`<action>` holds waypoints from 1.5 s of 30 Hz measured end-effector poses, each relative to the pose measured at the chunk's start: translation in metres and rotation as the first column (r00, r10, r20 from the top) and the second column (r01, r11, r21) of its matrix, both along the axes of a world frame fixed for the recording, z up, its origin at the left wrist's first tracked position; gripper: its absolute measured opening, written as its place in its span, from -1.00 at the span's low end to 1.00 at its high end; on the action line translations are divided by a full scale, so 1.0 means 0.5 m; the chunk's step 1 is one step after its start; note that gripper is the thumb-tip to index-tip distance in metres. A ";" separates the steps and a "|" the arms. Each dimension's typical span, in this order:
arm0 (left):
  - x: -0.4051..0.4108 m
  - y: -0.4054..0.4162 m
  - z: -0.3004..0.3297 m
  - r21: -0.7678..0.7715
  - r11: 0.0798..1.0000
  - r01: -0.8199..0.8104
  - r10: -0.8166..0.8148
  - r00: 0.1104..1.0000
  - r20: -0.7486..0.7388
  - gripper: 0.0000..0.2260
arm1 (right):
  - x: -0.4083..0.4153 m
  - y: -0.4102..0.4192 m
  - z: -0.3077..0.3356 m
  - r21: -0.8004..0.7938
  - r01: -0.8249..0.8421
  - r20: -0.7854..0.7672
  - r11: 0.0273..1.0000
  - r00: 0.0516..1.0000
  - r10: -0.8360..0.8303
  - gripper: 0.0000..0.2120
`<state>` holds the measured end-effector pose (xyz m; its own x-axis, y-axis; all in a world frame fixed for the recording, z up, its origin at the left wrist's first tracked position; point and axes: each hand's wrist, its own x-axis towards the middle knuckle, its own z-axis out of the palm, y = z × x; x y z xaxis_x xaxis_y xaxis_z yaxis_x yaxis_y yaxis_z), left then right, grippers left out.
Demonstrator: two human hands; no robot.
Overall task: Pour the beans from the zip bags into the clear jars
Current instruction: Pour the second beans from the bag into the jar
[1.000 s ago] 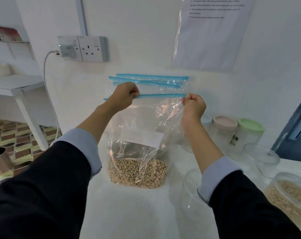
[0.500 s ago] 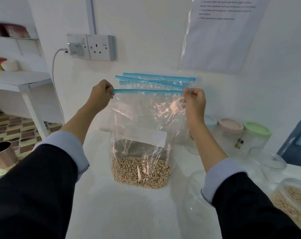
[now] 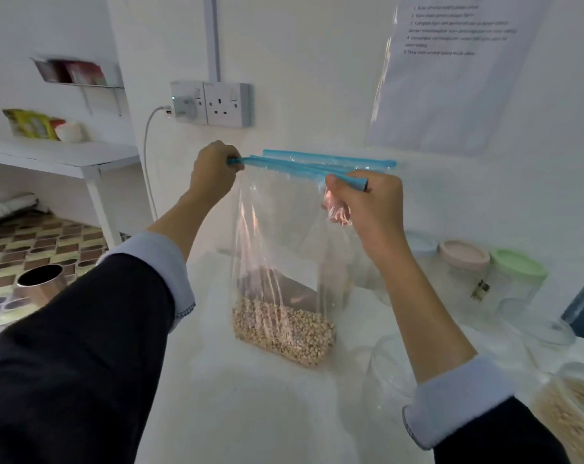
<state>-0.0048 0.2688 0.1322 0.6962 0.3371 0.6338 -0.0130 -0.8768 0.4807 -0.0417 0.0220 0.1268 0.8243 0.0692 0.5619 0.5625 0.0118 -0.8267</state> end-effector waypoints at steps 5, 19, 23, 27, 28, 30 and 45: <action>-0.005 -0.065 0.016 -0.390 0.899 0.199 -0.162 0.979 0.127 -0.95 | -0.069 -0.004 0.014 0.016 -0.126 0.079 0.992 0.989 0.124 -0.87; -0.135 -0.103 -0.001 -0.740 0.657 0.144 -0.220 0.976 -0.005 -0.69 | -0.081 0.018 -0.006 -0.090 -0.611 -0.423 0.786 0.738 0.525 -0.48; -0.176 -0.131 0.019 -0.689 0.716 0.112 -0.356 0.908 -0.222 -0.64 | -0.032 0.056 -0.015 -0.139 -0.438 -0.471 0.888 0.818 0.330 -0.58; -0.174 -0.154 -0.007 -0.678 0.711 0.187 -0.452 0.860 -0.236 -0.58 | -0.017 0.086 -0.025 -0.093 -0.428 -0.534 0.899 0.784 0.318 -0.71; -0.174 -0.155 -0.014 -0.717 0.668 0.200 -0.496 0.838 -0.228 -0.61 | -0.018 0.088 -0.028 -0.059 -0.444 -0.541 0.894 0.767 0.345 -0.72; -0.175 -0.154 -0.024 -0.799 0.567 0.200 -0.562 0.803 -0.197 -0.66 | -0.018 0.091 -0.037 -0.006 -0.488 -0.530 0.873 0.742 0.411 -0.71; -0.216 -0.187 -0.034 -0.890 0.358 0.283 -0.720 0.690 -0.071 -0.70 | 0.001 0.086 -0.073 0.199 -0.474 -0.581 0.858 0.648 0.492 -0.55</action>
